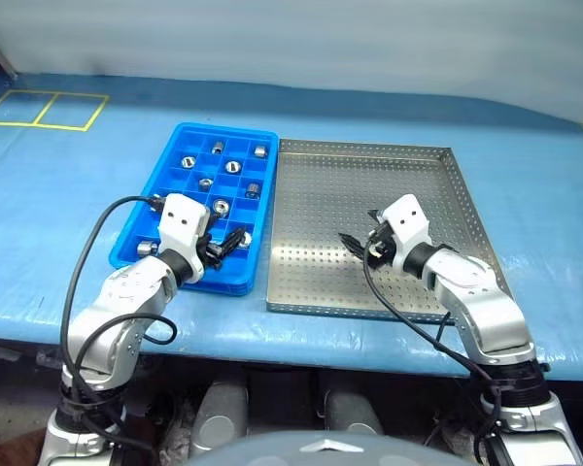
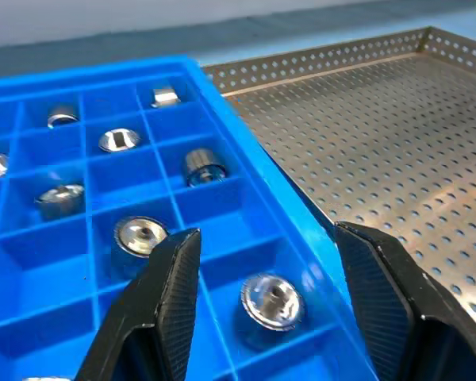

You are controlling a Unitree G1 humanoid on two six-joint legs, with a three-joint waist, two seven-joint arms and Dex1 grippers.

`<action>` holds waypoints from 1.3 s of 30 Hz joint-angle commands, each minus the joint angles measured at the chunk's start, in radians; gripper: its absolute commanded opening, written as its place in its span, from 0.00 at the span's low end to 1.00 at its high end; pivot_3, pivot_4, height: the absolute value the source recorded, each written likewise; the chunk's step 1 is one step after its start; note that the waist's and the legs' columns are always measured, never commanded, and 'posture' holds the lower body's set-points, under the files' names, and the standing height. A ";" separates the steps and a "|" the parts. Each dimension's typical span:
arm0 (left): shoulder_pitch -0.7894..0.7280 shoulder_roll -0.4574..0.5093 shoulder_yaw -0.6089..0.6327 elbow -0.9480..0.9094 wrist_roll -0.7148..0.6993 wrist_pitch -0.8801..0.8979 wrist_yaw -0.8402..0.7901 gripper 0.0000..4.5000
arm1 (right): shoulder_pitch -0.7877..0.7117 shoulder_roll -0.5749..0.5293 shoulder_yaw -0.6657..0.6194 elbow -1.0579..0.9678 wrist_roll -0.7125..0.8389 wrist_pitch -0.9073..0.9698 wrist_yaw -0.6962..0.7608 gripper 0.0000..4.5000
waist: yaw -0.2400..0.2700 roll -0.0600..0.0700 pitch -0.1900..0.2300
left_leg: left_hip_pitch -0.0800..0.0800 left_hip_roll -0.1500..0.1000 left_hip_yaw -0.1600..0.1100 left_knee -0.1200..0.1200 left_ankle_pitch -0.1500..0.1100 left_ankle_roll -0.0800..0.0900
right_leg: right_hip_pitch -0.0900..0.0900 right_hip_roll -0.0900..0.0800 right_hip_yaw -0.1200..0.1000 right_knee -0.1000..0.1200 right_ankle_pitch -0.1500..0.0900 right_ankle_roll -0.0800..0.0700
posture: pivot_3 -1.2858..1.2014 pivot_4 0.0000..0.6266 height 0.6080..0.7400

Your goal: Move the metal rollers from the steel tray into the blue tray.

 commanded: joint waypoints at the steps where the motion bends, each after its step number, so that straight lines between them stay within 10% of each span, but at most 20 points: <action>1: -0.047 0.017 0.020 -0.007 -0.009 -0.018 -0.017 0.65 | -0.042 -0.017 -0.036 -0.020 0.013 -0.026 0.005 0.89 | -0.005 0.000 0.000 | 0.000 0.000 0.000 0.001 0.000 0.000 | 0.000 0.000 0.000 0.000 0.000 0.000 | 0.57 0.24 1.00; 39: -0.094 -0.084 -0.046 0.078 0.022 -0.093 -0.009 0.65 | -0.039 -0.050 -0.096 -0.064 -0.037 0.039 -0.131 0.89 | -0.046 0.000 0.000 | -0.001 -0.001 0.000 0.002 0.000 0.001 | 0.001 0.000 0.001 0.000 0.000 0.001 | 0.54 0.24 1.00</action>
